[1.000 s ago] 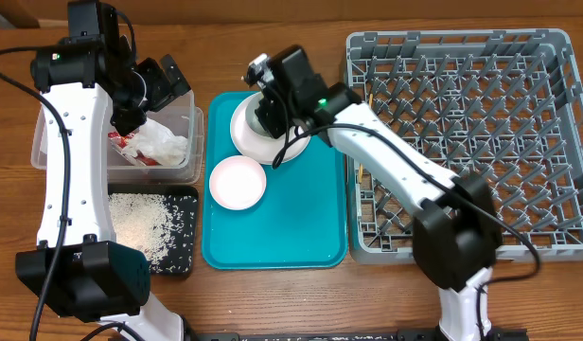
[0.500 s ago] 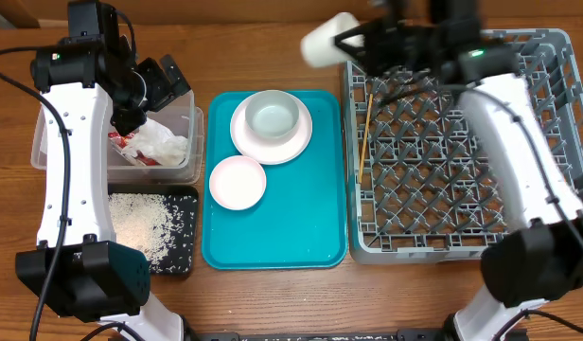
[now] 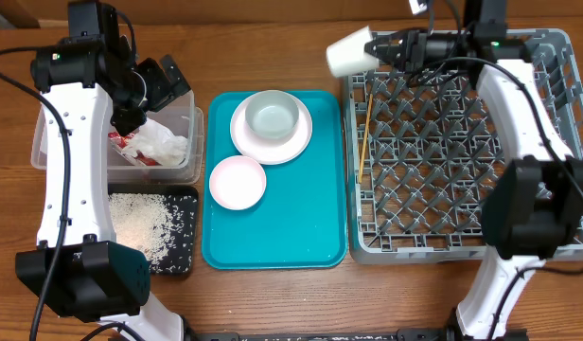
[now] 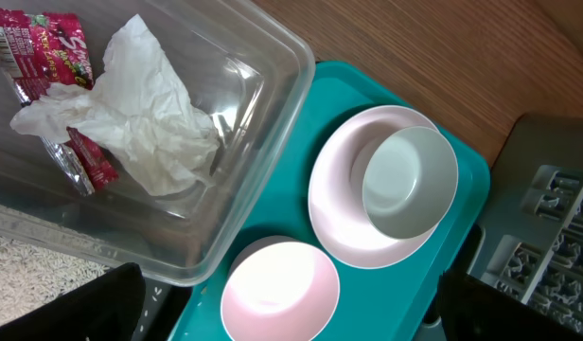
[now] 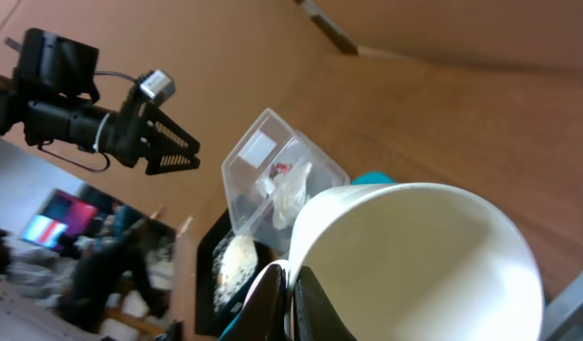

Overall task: Sort waste into correct bins and load items into the dishwasher
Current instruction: 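Lift the pale green cup with right gripper and carry it over the rack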

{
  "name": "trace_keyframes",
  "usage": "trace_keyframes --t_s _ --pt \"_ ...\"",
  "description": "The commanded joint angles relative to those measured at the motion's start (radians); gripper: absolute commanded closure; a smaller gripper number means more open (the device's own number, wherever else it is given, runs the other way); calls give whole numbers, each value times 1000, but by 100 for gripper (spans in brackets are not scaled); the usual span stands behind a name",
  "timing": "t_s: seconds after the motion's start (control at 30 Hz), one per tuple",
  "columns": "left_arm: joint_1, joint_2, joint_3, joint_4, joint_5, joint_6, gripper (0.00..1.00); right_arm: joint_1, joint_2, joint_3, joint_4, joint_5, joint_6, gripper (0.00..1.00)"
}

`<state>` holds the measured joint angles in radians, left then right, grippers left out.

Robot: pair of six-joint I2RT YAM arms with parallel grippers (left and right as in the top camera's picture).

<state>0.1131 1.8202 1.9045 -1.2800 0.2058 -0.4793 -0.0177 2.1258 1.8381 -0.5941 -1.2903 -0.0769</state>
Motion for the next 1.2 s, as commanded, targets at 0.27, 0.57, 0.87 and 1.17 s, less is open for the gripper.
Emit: trace_keyframes --t_s 0.27,0.57,0.87,1.17 --pt "-2 1 15 -1 -4 8 0 -14 110 7 6 -68 -23 96" --pt "-2 1 15 -1 -4 8 0 -31 126 -6 10 -9 -28 96" --pt "-2 1 15 -1 -4 8 0 -33 126 -43 25 8 -62 96" --pt "-2 1 15 -1 -4 8 0 -35 126 -53 32 10 -77 96"
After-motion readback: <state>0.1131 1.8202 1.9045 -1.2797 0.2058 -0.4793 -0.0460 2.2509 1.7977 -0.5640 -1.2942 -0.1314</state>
